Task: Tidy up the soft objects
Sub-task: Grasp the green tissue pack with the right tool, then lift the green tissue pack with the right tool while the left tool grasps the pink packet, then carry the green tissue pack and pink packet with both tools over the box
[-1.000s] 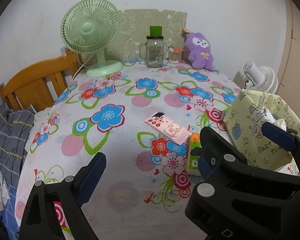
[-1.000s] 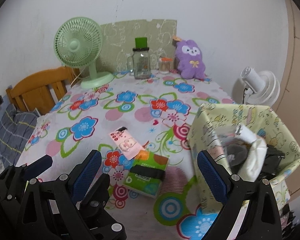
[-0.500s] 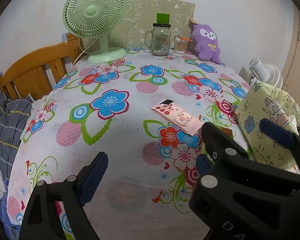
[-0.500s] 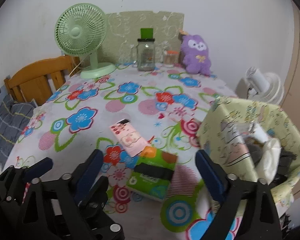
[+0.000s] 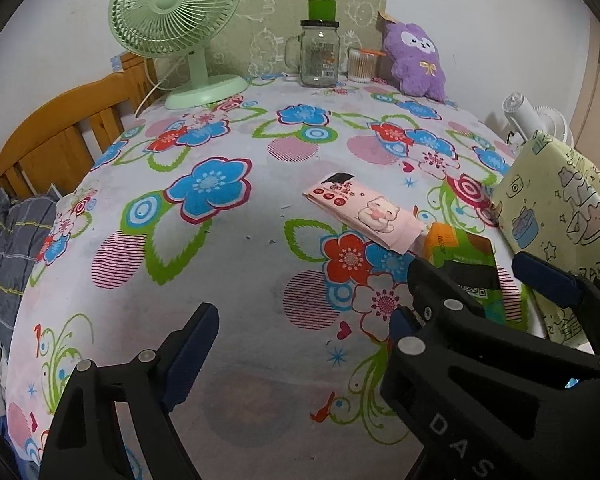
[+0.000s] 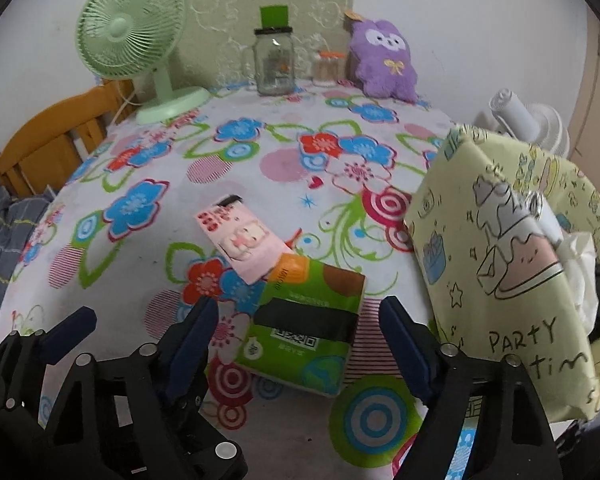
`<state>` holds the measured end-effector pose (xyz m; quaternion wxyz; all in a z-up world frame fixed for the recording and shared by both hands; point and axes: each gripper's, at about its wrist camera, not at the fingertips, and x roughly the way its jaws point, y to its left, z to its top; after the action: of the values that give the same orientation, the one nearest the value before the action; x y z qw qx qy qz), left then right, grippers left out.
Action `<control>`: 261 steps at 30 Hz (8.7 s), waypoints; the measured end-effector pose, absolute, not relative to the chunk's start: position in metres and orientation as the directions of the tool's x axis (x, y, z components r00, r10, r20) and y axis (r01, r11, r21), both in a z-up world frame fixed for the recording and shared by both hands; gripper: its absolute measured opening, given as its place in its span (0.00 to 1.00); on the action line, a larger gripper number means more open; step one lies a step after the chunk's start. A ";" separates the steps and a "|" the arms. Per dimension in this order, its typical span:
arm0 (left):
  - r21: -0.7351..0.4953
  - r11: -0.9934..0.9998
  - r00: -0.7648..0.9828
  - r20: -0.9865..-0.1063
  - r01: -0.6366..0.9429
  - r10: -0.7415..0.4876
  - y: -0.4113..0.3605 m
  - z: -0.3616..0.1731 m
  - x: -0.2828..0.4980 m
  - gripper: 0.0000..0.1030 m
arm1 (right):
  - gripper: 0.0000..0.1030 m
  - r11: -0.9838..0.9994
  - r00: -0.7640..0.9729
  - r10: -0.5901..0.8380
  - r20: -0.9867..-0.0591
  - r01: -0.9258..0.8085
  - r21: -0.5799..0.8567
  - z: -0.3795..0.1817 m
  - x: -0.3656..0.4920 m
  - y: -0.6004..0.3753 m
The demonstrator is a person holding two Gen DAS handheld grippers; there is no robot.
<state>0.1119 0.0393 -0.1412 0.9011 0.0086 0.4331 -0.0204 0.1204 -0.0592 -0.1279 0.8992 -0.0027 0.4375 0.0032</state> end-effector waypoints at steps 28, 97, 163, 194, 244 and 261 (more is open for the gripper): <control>-0.042 0.998 0.619 -0.783 0.048 -0.063 0.039 -0.136 0.139 0.85 | 0.50 0.998 0.603 0.035 -0.797 -0.065 -0.006 -0.118 0.148 -0.061; -0.068 0.997 0.585 -0.811 -0.042 -0.031 0.051 -0.141 0.152 0.86 | 0.50 0.994 0.590 0.084 -0.803 -0.112 0.021 -0.129 0.176 -0.044; -0.042 0.999 0.748 -0.664 -0.031 -0.004 0.027 -0.064 0.093 0.37 | 0.50 0.990 0.710 0.118 -0.694 -0.138 0.026 -0.048 0.113 -0.070; -0.031 0.999 0.814 -0.579 0.038 -0.049 -0.044 -0.013 0.088 0.37 | 0.50 0.992 0.787 0.119 -0.605 -0.116 0.044 0.010 0.099 -0.140; -0.047 0.949 0.729 -0.628 0.312 -0.271 -0.179 -0.040 0.127 0.37 | 0.50 0.993 0.768 -0.064 -0.637 0.111 0.033 -0.014 0.113 -0.277; -0.035 0.936 0.662 -0.698 0.350 -0.274 -0.195 -0.074 0.137 0.42 | 0.50 0.987 0.703 -0.071 -0.708 0.151 0.051 -0.054 0.121 -0.293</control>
<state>0.1368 -0.1952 -0.0744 0.9100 0.0513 0.3739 -0.1714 0.1207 -0.2934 -0.0541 0.9213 0.0526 0.3806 -0.0601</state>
